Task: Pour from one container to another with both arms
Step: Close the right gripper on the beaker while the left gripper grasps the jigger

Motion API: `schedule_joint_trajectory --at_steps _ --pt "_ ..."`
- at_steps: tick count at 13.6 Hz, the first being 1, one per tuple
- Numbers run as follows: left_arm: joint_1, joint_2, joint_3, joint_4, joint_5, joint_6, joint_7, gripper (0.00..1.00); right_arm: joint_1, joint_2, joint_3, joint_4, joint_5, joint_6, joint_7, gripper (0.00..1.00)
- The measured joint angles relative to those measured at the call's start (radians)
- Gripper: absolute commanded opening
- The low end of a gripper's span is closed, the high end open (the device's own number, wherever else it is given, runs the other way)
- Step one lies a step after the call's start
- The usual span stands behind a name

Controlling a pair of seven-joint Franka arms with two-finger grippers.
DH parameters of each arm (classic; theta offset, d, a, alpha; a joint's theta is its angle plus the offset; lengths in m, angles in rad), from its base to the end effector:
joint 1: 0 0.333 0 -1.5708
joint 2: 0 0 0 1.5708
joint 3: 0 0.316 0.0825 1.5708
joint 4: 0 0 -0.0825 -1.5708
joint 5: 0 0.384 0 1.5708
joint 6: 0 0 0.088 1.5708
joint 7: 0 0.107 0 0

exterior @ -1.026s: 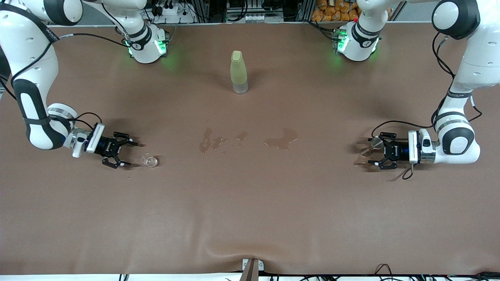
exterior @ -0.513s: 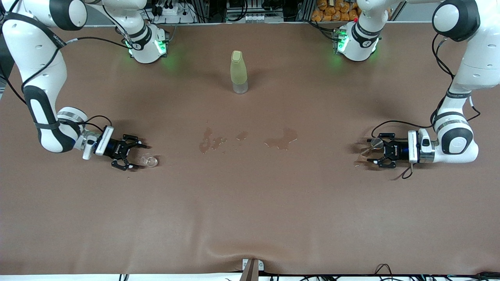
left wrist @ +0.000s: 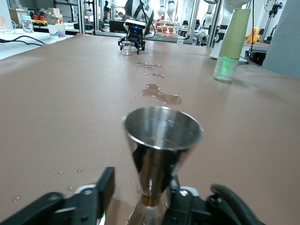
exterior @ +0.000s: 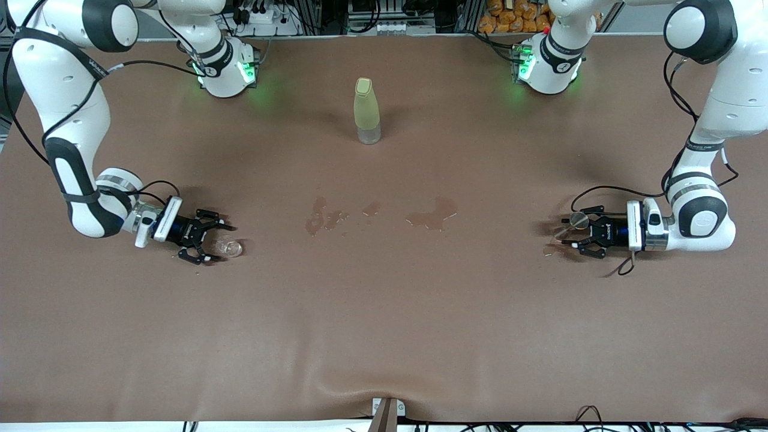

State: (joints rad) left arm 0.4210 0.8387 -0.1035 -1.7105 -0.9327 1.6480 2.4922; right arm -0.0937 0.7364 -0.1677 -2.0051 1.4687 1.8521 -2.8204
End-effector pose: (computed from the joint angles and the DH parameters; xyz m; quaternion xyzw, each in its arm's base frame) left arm 0.5763 0.1071 0.1059 0.5636 -0.5911 0.3560 0.4541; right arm 0.5358 -0.0680 0.0784 -0.6297 -0.5504 -0.4486 0.3150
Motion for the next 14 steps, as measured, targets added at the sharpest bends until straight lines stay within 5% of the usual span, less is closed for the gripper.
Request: schedule_joint_trajectory --at_steps 5,14 --pt "-0.005 0.0 -0.002 0.013 0.0 0.001 0.001 0.05 0.018 0.01 0.013 0.003 0.032 0.0 -0.01 1.0" --pt "-0.03 -0.024 -0.033 0.087 0.0 0.001 -0.036 0.0 0.029 0.022 0.016 0.005 0.065 -0.004 -0.022 1.0"
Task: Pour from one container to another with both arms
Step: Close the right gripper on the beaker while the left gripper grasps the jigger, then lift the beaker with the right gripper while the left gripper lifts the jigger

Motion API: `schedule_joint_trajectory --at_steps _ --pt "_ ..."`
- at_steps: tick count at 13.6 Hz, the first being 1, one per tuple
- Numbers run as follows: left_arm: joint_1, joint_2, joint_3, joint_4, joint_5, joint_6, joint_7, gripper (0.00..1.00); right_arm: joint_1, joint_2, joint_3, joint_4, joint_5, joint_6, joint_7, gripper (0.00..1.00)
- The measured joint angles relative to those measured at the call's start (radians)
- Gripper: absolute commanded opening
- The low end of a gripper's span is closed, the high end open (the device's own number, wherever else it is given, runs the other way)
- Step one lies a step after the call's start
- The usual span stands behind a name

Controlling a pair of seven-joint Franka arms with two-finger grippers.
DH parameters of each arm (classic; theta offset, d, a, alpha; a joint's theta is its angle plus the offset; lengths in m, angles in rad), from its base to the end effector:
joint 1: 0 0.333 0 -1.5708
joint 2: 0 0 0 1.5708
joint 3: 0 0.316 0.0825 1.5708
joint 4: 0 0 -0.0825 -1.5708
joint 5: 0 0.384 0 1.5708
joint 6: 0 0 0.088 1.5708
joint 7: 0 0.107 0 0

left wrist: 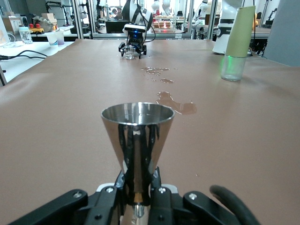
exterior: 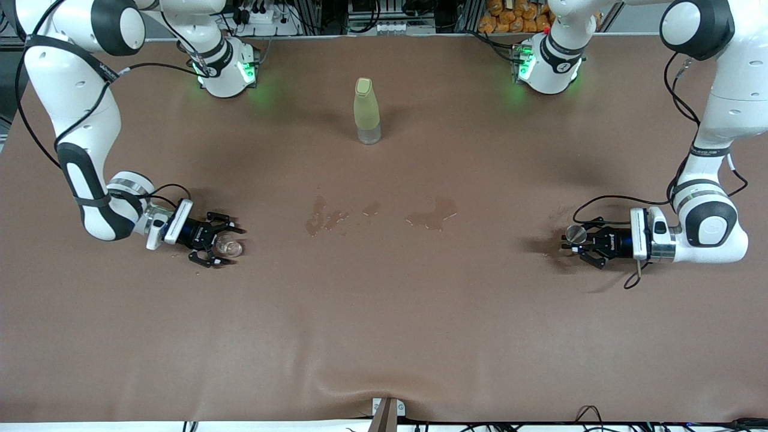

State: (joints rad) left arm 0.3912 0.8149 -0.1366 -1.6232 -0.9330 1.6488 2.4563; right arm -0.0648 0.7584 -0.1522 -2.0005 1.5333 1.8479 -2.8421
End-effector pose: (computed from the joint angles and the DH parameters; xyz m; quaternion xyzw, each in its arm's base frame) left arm 0.6175 0.0858 0.1503 0.5440 -0.6212 0.3654 0.4297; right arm 0.5392 -0.0433 0.0698 -0.6234 -0.5423 -0.4637 0.3197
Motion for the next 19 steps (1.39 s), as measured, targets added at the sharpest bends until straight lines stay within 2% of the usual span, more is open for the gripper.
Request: schedule_joint_trajectory --at_steps 7,10,13,19 --pt "-0.001 -0.013 -0.047 0.016 -0.007 0.001 -0.113 0.0 0.018 0.009 0.005 0.001 0.024 0.0 -0.001 1.0" --pt "-0.007 -0.013 -0.058 0.023 -0.028 0.004 -0.16 0.0 0.018 0.009 0.005 0.0 0.024 -0.002 -0.001 0.64" --pt "-0.007 -0.013 -0.058 0.028 -0.03 0.004 -0.176 0.0 0.019 0.009 0.007 0.001 0.025 -0.003 -0.001 0.33" --pt "-0.007 -0.013 -0.058 0.032 -0.03 0.005 -0.186 0.0 0.02 0.011 0.008 0.005 0.032 0.001 -0.002 0.1"
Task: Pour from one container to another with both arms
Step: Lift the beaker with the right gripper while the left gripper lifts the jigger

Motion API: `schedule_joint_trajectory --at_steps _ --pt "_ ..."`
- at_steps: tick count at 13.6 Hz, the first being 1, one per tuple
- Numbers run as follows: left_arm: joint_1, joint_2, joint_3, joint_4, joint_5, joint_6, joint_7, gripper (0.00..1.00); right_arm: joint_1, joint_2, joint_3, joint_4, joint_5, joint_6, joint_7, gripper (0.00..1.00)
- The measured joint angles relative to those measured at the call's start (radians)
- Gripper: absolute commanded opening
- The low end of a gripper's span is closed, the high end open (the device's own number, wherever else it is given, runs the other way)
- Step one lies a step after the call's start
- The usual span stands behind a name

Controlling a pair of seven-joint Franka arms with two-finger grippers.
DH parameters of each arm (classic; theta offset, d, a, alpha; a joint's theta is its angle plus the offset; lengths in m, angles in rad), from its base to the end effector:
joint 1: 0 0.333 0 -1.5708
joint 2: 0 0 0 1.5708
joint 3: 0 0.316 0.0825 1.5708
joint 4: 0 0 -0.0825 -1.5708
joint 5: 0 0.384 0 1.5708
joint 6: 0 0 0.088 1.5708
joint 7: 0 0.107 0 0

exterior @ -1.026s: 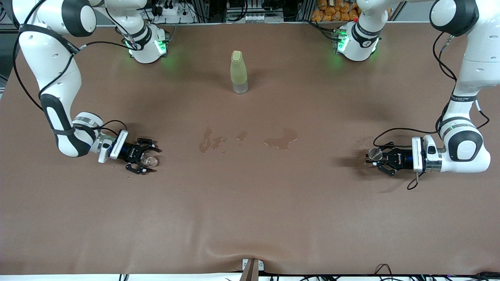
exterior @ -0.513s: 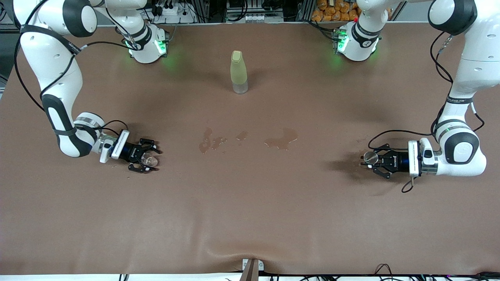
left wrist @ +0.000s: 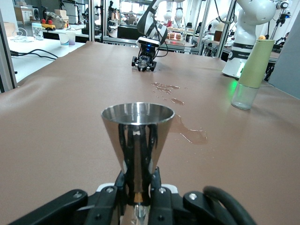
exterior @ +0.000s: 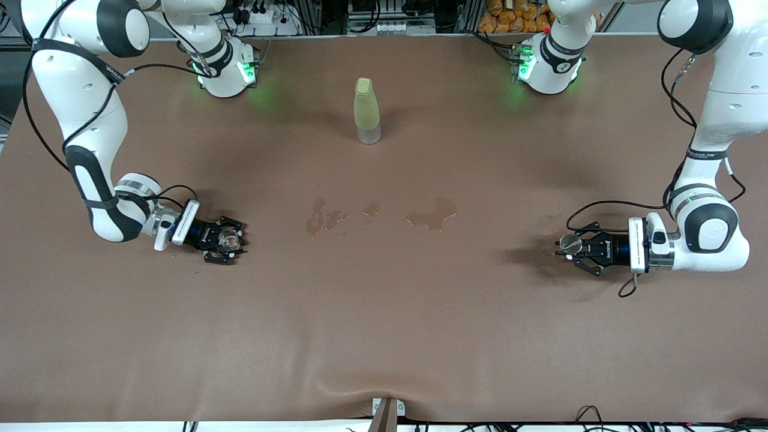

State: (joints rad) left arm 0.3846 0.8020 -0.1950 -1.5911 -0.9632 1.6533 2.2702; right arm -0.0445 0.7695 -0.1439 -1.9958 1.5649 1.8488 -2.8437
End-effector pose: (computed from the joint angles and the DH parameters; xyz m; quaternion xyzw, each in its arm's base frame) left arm 0.6382 0.0542 0.1779 0.5738 -0.5806 0.3504 0.4592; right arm 0.5416 -0.0279 0.0658 -0.6215 -0.5380 -0.4683 0.3240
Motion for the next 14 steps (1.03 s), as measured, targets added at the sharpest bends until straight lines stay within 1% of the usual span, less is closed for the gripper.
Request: schedule_joint_trajectory --at_steps 4,7,11,14 --pt "-0.002 0.0 -0.002 0.0 0.0 0.0 0.0 0.0 0.0 -0.002 -0.001 0.021 0.002 -0.002 0.025 0.01" --pt "-0.008 0.0 -0.006 0.0 0.0 0.0 -0.013 0.0 0.0 -0.027 -0.002 0.039 -0.008 -0.035 0.055 0.0" --pt "-0.016 -0.001 -0.044 0.003 -0.005 0.003 -0.03 0.0 -0.002 -0.126 -0.007 0.04 -0.072 -0.085 0.109 0.0" --pt "-0.043 -0.001 -0.094 0.002 -0.041 0.049 -0.036 0.0 -0.004 -0.192 -0.009 0.033 -0.095 -0.151 0.13 0.0"
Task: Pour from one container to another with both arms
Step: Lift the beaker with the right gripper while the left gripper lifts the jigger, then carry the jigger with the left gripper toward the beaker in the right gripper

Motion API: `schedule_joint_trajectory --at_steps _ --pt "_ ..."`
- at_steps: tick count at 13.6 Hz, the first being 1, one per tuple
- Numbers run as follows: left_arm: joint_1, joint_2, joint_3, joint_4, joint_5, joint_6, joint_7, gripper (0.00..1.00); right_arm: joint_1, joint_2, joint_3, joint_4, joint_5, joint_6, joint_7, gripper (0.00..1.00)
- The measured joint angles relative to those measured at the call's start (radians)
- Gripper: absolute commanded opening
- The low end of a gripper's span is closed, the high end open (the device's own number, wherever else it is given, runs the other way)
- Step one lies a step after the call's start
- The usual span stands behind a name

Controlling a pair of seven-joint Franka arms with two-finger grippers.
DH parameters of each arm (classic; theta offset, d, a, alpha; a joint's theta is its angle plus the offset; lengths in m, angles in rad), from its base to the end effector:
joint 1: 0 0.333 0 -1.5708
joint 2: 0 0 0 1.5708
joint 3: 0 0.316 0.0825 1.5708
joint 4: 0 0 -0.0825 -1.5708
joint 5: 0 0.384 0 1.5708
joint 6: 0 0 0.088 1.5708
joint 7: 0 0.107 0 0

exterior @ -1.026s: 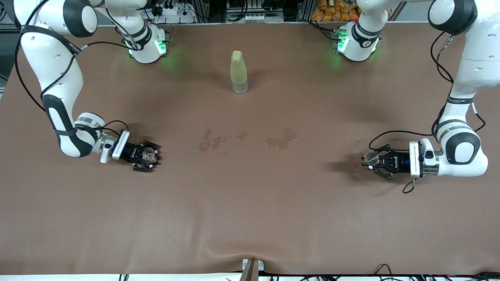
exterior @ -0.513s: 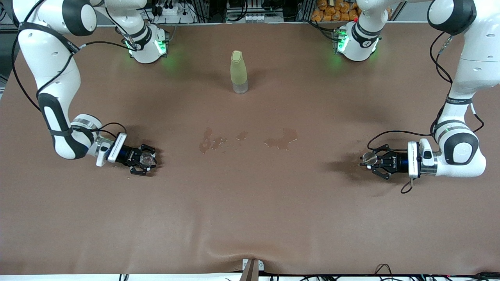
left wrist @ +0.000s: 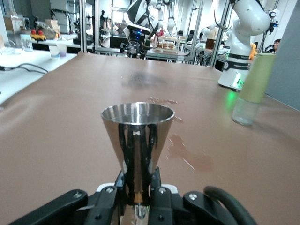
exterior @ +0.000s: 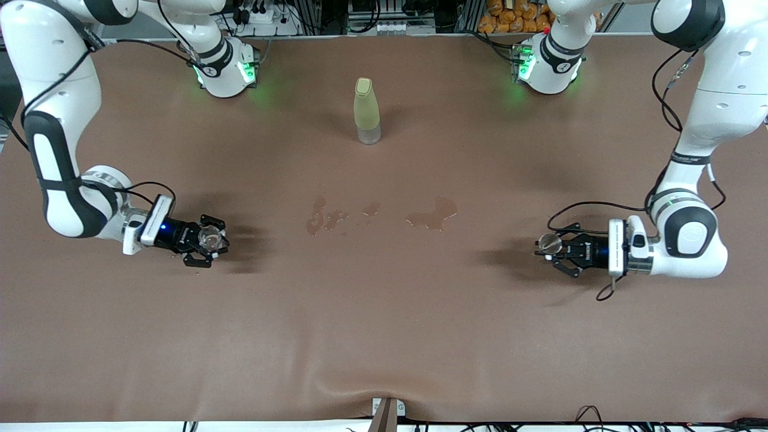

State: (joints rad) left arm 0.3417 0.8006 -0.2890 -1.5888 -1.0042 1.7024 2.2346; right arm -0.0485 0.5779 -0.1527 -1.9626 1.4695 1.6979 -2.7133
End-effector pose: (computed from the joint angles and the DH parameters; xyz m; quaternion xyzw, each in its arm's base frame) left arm 0.6516 -0.0213 0.1944 0.5494 -0.5836 0.3604 0.4773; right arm 0.5824 -0.0198 0.1897 -0.5527 -0.5620 -0.5040 0.3529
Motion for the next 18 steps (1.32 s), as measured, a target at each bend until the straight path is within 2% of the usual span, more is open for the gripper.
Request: schedule_joint_trajectory --at_steps 3,7,11,15,18 --pt "-0.07 0.0 -0.02 -0.01 -0.07 0.054 -0.003 0.0 -0.001 -0.044 0.0 -0.011 -0.025 -0.07 0.051 0.0" --pt "-0.206 0.0 -0.023 -0.021 -0.224 0.142 -0.003 0.0 -0.001 -0.155 -0.002 -0.015 -0.104 -0.172 0.282 0.0" --pt "-0.348 0.001 -0.023 -0.024 -0.343 0.249 -0.003 0.0 -0.001 -0.26 -0.009 -0.026 -0.134 -0.272 0.493 0.0" --pt "-0.482 0.001 -0.024 -0.019 -0.459 0.339 -0.002 0.0 0.015 -0.313 -0.008 -0.085 -0.14 -0.287 0.582 0.0" --pt "-0.579 0.001 -0.024 -0.012 -0.528 0.417 -0.001 0.0 0.055 -0.317 -0.006 -0.132 -0.131 -0.286 0.582 0.0"
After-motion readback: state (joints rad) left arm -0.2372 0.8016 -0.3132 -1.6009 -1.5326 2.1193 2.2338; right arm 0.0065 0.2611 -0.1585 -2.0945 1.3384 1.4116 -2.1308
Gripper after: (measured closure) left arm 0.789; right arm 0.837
